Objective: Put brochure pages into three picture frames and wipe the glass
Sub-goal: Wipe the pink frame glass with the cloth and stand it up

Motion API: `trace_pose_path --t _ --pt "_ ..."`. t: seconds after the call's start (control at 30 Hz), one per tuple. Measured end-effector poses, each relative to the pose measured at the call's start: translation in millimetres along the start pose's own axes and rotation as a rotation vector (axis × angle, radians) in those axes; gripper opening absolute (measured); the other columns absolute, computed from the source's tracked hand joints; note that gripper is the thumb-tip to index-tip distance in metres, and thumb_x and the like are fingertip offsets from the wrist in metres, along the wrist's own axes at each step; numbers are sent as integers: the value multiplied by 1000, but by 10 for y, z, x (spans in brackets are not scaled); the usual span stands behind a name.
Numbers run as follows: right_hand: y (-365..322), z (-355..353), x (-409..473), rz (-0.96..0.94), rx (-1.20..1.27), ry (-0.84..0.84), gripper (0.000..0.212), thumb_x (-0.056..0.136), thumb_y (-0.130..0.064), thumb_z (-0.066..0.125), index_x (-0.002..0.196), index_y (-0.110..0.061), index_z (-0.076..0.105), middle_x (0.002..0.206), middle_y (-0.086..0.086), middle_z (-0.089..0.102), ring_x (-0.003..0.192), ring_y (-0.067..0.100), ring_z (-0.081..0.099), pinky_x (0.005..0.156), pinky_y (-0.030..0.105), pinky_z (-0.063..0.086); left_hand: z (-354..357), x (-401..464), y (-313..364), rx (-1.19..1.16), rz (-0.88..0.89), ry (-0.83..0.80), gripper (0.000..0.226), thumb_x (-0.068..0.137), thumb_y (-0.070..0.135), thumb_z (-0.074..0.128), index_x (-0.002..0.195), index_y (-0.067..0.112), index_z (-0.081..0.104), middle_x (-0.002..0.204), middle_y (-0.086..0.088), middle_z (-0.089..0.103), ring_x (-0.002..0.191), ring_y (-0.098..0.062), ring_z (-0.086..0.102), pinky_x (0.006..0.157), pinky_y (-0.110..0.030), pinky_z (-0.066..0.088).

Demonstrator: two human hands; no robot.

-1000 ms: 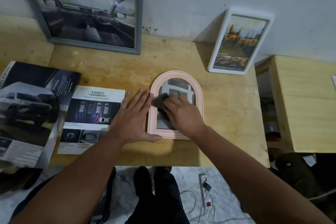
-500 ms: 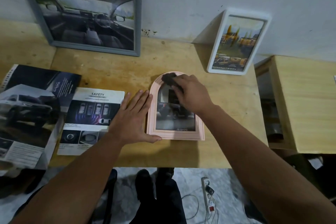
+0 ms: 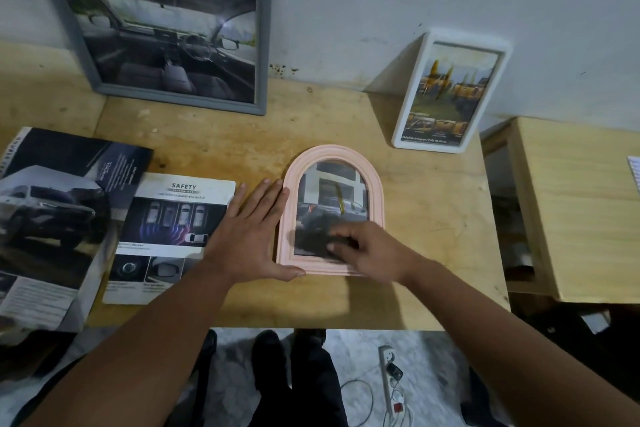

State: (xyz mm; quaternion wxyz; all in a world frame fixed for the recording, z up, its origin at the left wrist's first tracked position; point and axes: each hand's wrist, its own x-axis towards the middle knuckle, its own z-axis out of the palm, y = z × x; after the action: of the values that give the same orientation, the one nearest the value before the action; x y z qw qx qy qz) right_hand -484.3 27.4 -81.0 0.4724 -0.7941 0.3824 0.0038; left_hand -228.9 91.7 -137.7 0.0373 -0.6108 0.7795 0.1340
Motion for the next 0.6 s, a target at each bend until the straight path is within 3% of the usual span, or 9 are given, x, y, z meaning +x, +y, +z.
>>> trace_pose_path --t 0.1,0.2,0.3,0.47,0.53,0.6 --pt "-14 -267 195 17 116 305 16 101 -15 61 101 -27 73 86 -17 68 82 -1 62 76 20 47 -13 2 3 7 2 -1 147 62 109 27 166 9 2 175 -8 -5 161 -24 -12 128 -59 4" --pt "66 -338 465 -38 -101 519 24 100 -18 59 121 -13 70 113 -2 70 105 17 63 92 33 51 -18 2 17 16 -1 -1 147 61 109 26 166 10 0 175 -7 -7 161 -23 -13 128 -59 4" --pt "145 -139 551 25 -300 445 32 99 -27 52 123 -13 68 126 5 67 111 30 61 92 45 53 -11 2 19 -3 6 14 146 62 108 31 166 9 4 175 -7 -2 161 -23 -8 128 -60 6" --pt "142 162 134 -116 -410 291 27 101 -24 53 123 -17 64 116 4 69 99 25 59 80 34 49 -14 0 15 -4 5 14 145 62 108 31 166 9 6 175 -7 0 162 -23 -7 128 -60 6" --pt "142 207 -37 -150 -373 172 28 102 -28 52 126 -18 63 116 2 69 100 22 61 81 33 51 -20 -4 12 1 1 2 146 62 108 31 166 9 6 175 -7 -1 162 -23 -8 128 -60 6" --pt "106 153 -108 -100 -217 71 21 103 -27 54 118 -19 67 103 -4 70 91 13 61 75 29 47 -31 -6 8 4 -4 -10 146 61 108 29 166 9 4 175 -6 -3 161 -22 -10 128 -59 5"
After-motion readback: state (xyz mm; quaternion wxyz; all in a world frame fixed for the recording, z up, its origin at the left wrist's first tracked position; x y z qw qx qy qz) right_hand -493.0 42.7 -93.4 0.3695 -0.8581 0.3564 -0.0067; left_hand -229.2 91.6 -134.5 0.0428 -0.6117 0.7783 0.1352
